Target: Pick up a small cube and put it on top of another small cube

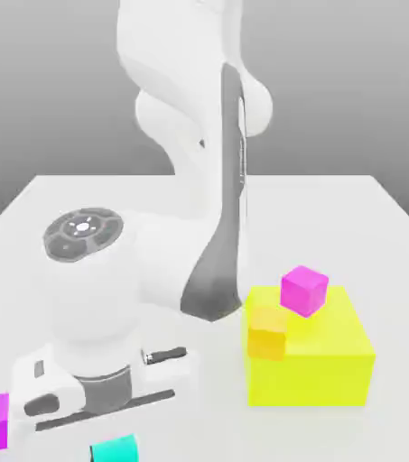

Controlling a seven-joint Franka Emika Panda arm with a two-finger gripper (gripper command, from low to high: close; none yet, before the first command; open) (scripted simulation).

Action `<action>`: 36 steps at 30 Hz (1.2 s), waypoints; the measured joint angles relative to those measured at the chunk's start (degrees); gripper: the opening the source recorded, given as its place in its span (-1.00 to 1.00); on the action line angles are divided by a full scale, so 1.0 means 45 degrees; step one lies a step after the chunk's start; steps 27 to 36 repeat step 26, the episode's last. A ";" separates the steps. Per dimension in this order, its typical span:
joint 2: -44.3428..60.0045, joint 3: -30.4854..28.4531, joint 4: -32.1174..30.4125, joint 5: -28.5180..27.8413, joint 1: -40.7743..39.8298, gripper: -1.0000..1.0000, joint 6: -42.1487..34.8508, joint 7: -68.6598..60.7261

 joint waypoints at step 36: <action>-0.6658 0.2427 -0.5375 -0.2598 0.2211 1.00 -0.0984 0.1125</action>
